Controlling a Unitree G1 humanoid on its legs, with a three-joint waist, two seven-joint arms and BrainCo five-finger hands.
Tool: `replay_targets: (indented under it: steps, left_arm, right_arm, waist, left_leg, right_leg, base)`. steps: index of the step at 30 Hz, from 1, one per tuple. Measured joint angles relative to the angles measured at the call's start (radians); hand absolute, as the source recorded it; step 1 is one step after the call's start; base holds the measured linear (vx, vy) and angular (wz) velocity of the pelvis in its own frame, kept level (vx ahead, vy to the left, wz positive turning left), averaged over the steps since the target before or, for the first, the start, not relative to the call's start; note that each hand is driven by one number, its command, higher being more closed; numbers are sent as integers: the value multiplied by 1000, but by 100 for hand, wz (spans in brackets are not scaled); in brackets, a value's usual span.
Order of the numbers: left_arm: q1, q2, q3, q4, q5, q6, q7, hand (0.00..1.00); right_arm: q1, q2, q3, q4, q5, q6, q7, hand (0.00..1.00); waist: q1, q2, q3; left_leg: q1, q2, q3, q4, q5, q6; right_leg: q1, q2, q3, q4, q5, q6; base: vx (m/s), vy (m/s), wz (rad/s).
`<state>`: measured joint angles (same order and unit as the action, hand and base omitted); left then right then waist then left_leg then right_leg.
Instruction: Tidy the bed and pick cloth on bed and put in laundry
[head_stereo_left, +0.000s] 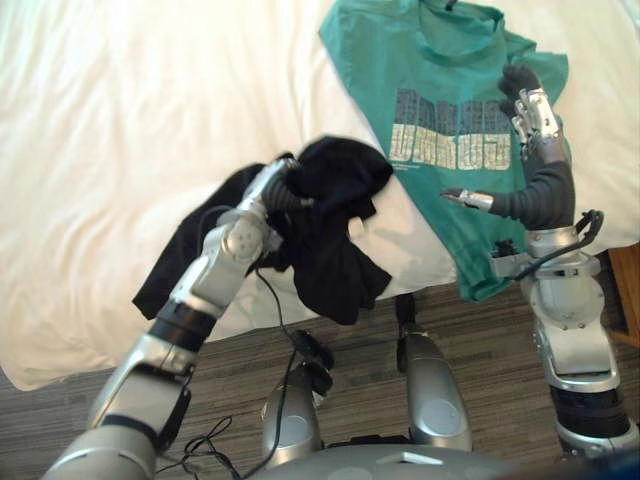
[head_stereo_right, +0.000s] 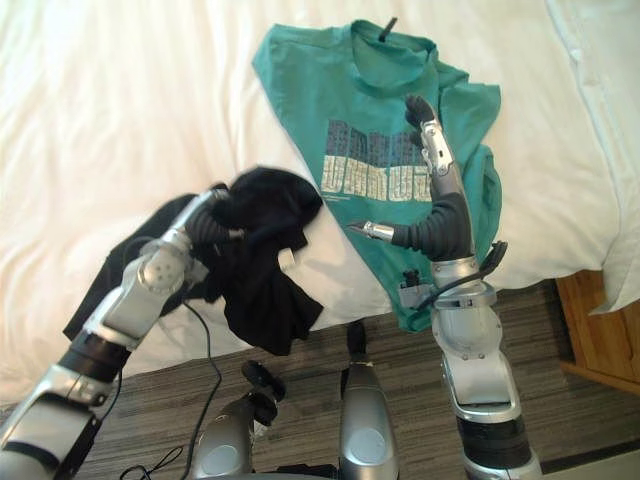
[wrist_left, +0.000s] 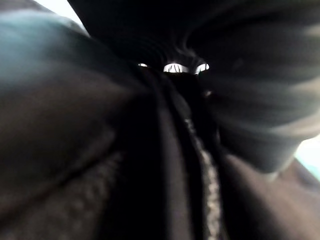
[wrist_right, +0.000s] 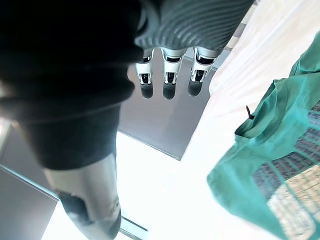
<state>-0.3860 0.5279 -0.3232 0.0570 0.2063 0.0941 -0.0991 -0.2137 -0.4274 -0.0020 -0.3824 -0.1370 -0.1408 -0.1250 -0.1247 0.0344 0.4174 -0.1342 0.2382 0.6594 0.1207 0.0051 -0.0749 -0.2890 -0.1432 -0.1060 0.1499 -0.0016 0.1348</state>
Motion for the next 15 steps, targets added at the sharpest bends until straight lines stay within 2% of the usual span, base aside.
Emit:
replay_targets:
  steps: [1, 3, 4, 6, 7, 9, 10, 12, 15]
  left_arm:
    - [25, 0, 1, -19, -18, -8, -16, 100]
    - [109, -3, 20, -75, -82, -43, -80, 100]
    - [126, -4, 28, -85, -93, -50, -100, 100]
    - [192, -12, 74, -109, -143, -72, -188, 100]
    - [213, -13, 94, -114, -148, -79, -210, 100]
    - [296, -16, 141, -125, -156, -83, -285, 100]
    - [319, -16, 151, -126, -155, -83, -301, 100]
    - [416, -17, 182, -79, -143, -55, -353, 100]
    - [527, -42, 260, 79, -104, 24, -360, 100]
  right_arm:
    - [-11, -12, -1, 20, -10, 13, -7, 0]
    - [-74, -53, -12, 114, -32, 82, -30, 0]
    - [-94, -63, -17, 147, -42, 100, -37, 0]
    - [-166, -98, -45, 272, -66, 188, -62, 0]
    - [-182, -109, -47, 305, -68, 209, -68, 0]
    - [-218, -151, -77, 404, -84, 292, -79, 0]
    - [-224, -163, -89, 425, -84, 310, -80, 0]
    - [-243, -213, -142, 529, -81, 362, -86, 0]
    - [-259, -259, -192, 654, -47, 398, -87, 0]
  waist:
    - [1, -1, -2]
    - [9, -3, -3]
    - [13, -4, -4]
    - [39, -4, -4]
    - [43, -5, -4]
    - [68, -4, -4]
    - [72, -4, -4]
    - [91, -6, -3]
    - [124, -15, -2]
  left_leg:
    - [-7, 0, -17, 0, 0, 0]
    - [-37, -1, -72, 0, -1, 2]
    - [-44, -2, -80, 0, -1, 2]
    - [-61, -5, -116, 1, -1, 2]
    - [-63, -7, -125, 1, -1, 3]
    - [-69, -10, -155, 2, 1, 5]
    - [-76, -11, -165, 2, 2, 6]
    - [-102, -12, -198, 2, 9, 9]
    - [-124, -11, -216, 2, 18, 12]
  right_leg:
    - [6, 0, -10, -11, 7, 1]
    - [28, -1, -52, -56, 34, 2]
    - [31, -2, -58, -64, 40, -1]
    - [43, -3, -78, -92, 59, -3]
    - [51, -4, -84, -100, 60, -3]
    - [66, -5, -105, -110, 63, -4]
    - [66, -5, -111, -112, 64, -6]
    - [66, -3, -132, -129, 75, -14]
    - [65, 1, -150, -150, 89, -22]
  base:
    - [-29, 27, 52]
    - [-41, 29, 49]
    - [-70, 39, 38]
    - [-69, 38, 27]
    - [-57, 28, 24]
    - [-65, 21, 26]
    - [-63, 10, 30]
    - [-55, 9, 28]
    - [-53, 9, 16]
